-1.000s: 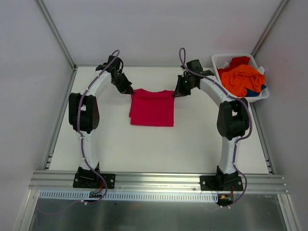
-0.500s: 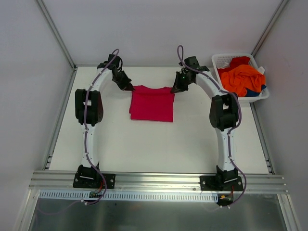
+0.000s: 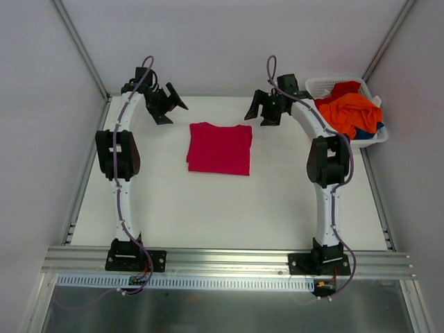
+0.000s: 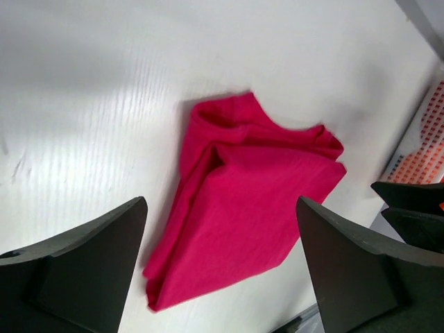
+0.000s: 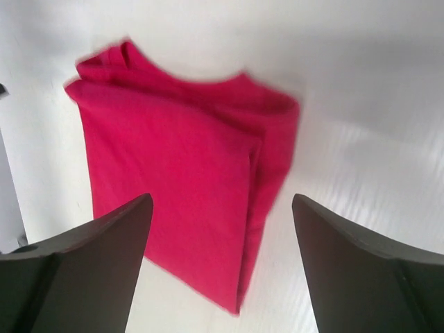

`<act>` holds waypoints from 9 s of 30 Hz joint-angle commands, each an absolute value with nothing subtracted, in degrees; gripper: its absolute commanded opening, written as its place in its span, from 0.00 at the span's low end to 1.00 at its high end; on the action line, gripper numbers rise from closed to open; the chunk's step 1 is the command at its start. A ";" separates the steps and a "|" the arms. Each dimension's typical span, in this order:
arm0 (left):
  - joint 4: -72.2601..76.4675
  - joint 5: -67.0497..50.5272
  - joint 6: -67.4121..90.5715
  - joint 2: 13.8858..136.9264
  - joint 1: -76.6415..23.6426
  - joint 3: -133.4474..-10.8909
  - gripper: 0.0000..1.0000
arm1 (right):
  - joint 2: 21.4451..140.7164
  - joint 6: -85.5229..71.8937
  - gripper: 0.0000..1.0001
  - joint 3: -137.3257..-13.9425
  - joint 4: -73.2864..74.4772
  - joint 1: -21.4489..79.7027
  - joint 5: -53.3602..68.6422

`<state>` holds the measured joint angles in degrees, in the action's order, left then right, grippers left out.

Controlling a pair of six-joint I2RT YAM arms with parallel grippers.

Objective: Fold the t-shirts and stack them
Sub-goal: Fold the long partially folded tshirt into a neat square, then smooth out wrinkles on the folded tshirt, then put the neatly folded tshirt into the corner of the board with the left arm

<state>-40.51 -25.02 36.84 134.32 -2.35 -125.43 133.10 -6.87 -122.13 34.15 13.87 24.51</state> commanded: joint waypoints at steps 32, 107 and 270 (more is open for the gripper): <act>-29.97 -34.37 35.50 141.59 -6.24 -122.25 0.00 | 138.85 -19.51 0.05 -113.89 16.79 15.12 28.65; -29.79 -8.97 32.43 128.67 -7.22 -101.25 0.00 | 97.64 -1.67 1.00 -82.79 29.44 11.51 23.47; -19.95 -3.77 7.82 71.29 2.73 -69.35 0.99 | 84.82 -12.48 1.00 -79.54 14.06 19.16 -27.07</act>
<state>-20.32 -6.55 9.43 74.41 3.03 -69.58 86.13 -13.69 -79.79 14.35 19.59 -24.03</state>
